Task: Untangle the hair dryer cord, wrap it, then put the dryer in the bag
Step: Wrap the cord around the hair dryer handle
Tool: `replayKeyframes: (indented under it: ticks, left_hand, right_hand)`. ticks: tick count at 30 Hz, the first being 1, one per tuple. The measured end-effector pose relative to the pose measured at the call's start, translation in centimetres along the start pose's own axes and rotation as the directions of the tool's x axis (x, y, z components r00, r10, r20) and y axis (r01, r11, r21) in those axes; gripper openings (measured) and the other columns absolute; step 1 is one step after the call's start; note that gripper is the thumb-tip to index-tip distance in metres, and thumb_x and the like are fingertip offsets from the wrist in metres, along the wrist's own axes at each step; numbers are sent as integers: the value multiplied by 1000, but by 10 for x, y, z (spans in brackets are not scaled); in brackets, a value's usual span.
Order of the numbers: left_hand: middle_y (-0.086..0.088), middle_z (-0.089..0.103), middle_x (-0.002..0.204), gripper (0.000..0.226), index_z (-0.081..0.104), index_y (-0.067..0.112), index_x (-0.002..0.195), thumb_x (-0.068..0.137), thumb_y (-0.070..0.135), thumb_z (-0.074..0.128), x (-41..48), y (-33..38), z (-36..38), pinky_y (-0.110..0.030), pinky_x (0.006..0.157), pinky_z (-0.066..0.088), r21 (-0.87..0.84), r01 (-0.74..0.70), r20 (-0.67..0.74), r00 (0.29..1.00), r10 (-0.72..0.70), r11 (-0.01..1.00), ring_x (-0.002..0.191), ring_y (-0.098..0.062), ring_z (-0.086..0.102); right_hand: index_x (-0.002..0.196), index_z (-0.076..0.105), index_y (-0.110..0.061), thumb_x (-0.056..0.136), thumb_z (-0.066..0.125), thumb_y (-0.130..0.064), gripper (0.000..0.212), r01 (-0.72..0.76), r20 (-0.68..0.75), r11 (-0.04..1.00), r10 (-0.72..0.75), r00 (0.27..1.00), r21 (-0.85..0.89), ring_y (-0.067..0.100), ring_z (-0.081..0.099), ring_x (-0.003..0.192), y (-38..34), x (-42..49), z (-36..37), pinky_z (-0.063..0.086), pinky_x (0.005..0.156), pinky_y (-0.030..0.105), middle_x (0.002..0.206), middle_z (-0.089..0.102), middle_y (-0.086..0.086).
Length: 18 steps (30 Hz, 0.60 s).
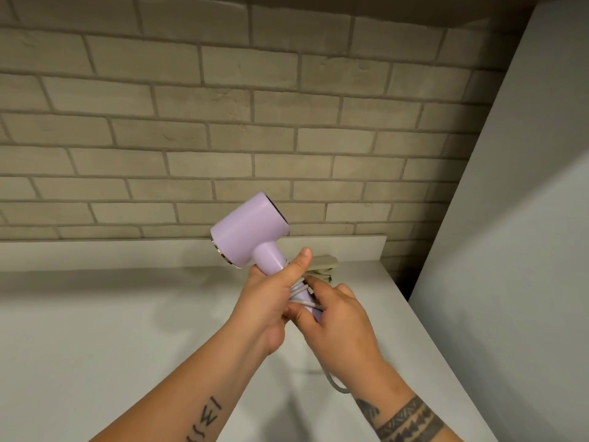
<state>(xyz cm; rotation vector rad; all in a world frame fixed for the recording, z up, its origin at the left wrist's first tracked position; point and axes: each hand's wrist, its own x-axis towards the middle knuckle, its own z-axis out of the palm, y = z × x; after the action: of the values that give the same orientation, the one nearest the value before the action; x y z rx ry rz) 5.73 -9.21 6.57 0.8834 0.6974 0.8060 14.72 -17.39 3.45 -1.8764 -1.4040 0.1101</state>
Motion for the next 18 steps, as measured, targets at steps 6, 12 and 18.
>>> replayKeyframes:
  ticks: [6,12,18]
  left_hand:
    - [-10,58,78,37,55,15,98,71,-3,73,4,2,-6,-41,63,54,-64,-26,-92,996,21,998,65,-26,60]
    - [-9,56,74,27,61,14,75,52,2,59,-1,13,-18,-28,57,48,-111,155,196,972,-132,982,62,-23,52]
    - [-12,65,83,49,71,13,80,31,13,77,-2,5,-24,-43,74,52,-273,203,423,903,-72,940,85,-31,60]
  right_hand:
    - [127,51,-42,78,62,-65,56,-68,136,961,32,990,268,7,61,77,7,2,1,47,65,26,89,68,-10]
    - [100,53,-28,73,79,-32,38,-165,220,797,41,975,581,16,63,73,9,10,-9,52,78,41,74,74,6]
    - [88,48,-12,59,88,-61,70,-261,301,534,14,954,804,20,51,64,3,3,-1,39,54,27,83,62,3]
